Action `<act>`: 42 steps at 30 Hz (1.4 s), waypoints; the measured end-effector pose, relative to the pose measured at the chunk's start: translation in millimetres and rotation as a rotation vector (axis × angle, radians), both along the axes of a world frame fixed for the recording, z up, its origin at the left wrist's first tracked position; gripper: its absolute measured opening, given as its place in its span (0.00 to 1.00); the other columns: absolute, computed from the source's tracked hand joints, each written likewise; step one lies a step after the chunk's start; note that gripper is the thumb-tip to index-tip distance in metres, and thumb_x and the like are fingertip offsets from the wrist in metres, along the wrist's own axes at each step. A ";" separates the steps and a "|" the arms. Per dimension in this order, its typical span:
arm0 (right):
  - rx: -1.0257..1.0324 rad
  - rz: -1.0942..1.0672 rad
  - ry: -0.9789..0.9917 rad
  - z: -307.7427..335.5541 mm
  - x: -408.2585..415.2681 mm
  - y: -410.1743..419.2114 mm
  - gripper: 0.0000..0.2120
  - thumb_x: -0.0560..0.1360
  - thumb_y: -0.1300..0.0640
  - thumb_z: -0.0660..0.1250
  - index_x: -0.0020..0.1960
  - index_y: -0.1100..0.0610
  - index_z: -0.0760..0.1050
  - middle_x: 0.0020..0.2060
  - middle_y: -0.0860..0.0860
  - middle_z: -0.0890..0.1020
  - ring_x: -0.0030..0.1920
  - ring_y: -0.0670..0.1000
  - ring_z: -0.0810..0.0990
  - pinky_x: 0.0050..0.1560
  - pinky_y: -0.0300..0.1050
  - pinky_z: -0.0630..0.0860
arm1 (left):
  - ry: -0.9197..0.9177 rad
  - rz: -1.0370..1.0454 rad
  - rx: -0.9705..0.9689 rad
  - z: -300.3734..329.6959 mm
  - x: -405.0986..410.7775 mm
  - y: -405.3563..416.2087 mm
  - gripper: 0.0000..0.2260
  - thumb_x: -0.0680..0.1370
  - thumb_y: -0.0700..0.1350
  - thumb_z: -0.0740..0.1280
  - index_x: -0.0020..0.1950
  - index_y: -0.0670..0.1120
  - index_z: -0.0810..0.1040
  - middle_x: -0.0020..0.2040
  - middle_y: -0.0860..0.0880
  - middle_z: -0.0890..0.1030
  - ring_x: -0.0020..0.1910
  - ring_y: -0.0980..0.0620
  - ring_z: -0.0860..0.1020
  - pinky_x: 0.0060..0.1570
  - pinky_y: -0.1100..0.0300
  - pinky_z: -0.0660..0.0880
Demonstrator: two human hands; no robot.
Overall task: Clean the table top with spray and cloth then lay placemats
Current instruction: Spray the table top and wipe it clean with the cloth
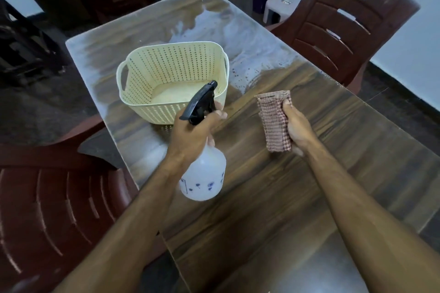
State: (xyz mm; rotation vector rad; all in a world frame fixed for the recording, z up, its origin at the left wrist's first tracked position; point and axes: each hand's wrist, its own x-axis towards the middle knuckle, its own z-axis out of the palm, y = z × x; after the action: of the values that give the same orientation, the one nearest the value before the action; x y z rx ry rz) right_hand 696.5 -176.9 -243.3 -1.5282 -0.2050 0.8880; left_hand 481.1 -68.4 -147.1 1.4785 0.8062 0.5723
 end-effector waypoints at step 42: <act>-0.718 0.884 -0.930 -13.9 -66.7 252.6 0.23 0.84 0.45 0.54 0.73 0.56 0.68 0.69 0.59 0.74 0.66 0.60 0.73 0.66 0.54 0.68 | 0.136 -0.073 0.284 -89.6 12.3 244.3 0.23 0.70 0.41 0.78 0.57 0.44 0.67 0.45 0.61 0.75 0.41 0.55 0.77 0.52 0.49 0.79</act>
State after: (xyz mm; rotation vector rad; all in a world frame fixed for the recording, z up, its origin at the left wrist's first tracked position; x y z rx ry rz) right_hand 629.9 75.7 -257.2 -2.5202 -1.4443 0.8742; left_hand 493.3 175.9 -236.7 1.8157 0.7963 0.5522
